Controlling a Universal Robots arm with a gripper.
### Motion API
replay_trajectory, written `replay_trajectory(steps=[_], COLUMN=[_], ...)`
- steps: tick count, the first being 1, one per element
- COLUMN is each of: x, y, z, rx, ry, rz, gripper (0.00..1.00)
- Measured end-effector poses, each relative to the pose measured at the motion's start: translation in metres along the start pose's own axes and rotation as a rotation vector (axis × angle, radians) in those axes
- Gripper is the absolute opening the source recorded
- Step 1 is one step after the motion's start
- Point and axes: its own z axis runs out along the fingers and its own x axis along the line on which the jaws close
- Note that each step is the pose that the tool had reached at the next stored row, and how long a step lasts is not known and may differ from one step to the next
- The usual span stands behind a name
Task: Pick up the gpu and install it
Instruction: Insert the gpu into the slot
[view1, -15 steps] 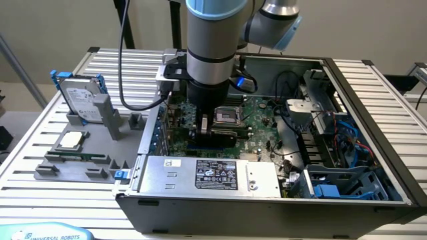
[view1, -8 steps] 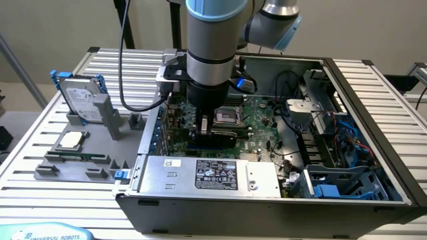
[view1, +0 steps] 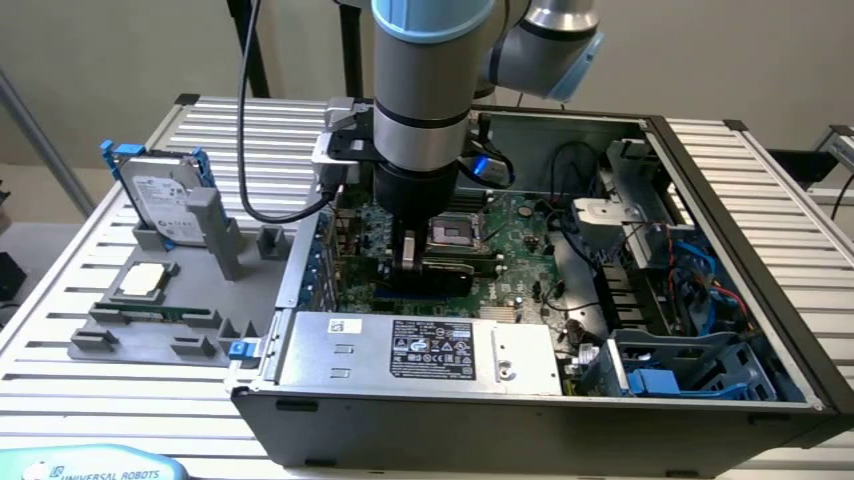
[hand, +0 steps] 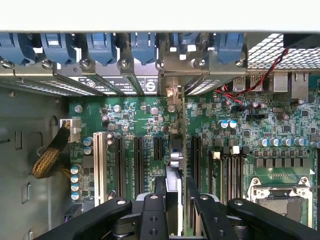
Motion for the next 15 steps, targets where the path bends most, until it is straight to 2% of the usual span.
replay_trajectory(steps=[15], x=[-0.0017], y=[0.0004], z=[0.0001], rx=[0.0], ry=[0.0006], rz=[0.0], gripper=[0.27])
